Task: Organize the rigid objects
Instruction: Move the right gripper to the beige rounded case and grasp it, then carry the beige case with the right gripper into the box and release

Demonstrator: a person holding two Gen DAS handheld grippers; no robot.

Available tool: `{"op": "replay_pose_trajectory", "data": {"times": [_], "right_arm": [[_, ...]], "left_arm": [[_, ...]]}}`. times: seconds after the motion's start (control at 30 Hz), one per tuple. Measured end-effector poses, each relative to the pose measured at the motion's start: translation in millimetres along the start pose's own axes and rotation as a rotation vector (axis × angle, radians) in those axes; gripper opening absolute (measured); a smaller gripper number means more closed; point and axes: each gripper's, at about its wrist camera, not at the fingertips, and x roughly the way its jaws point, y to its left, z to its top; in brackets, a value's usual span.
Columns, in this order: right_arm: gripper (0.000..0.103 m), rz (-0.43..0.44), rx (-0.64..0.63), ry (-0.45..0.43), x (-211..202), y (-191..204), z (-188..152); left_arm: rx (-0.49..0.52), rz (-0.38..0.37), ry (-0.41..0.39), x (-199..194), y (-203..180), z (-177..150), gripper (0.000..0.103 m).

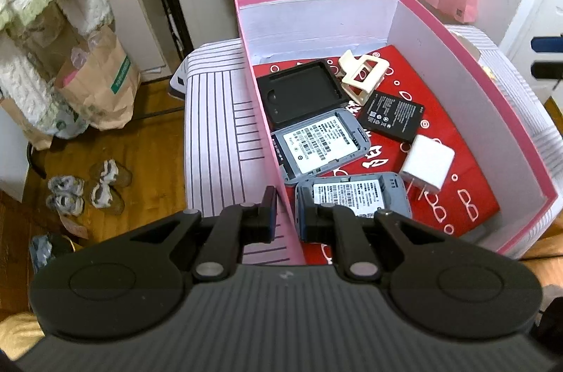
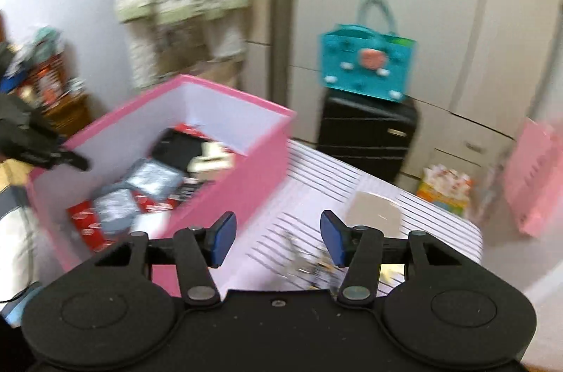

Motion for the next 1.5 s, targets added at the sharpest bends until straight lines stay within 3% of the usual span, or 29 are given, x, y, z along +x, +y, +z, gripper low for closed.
{"op": "replay_pose_trajectory", "data": {"times": [0.2,0.43,0.63,1.03,1.37,1.5], "right_arm": [[0.057,-0.067,0.073,0.003,29.3,-33.4,-31.8],[0.063,-0.072,0.161,-0.043,75.4,-61.9,-52.1],[0.072,-0.098,0.168,-0.088,100.8,-71.4,-53.0],[0.081,-0.150,0.230,-0.026,147.9,-78.9,-48.9],[0.078,-0.231,0.167,-0.071,145.3,-66.4,-47.8],[0.077,-0.205,0.159,-0.088,131.8,-62.9,-50.0]], "left_arm": [[0.012,0.005,-0.005,-1.3,-1.8,-2.7,0.011],[-0.016,0.029,-0.028,-2.2,-4.1,-6.3,0.010],[-0.016,0.037,-0.032,-2.7,-6.3,-9.2,0.010],[-0.010,0.008,-0.041,-3.7,-0.9,-9.8,0.010],[-0.008,-0.004,-0.047,-3.1,1.1,-10.3,0.011],[-0.011,-0.008,-0.050,-2.9,1.2,-10.3,0.011]]}}
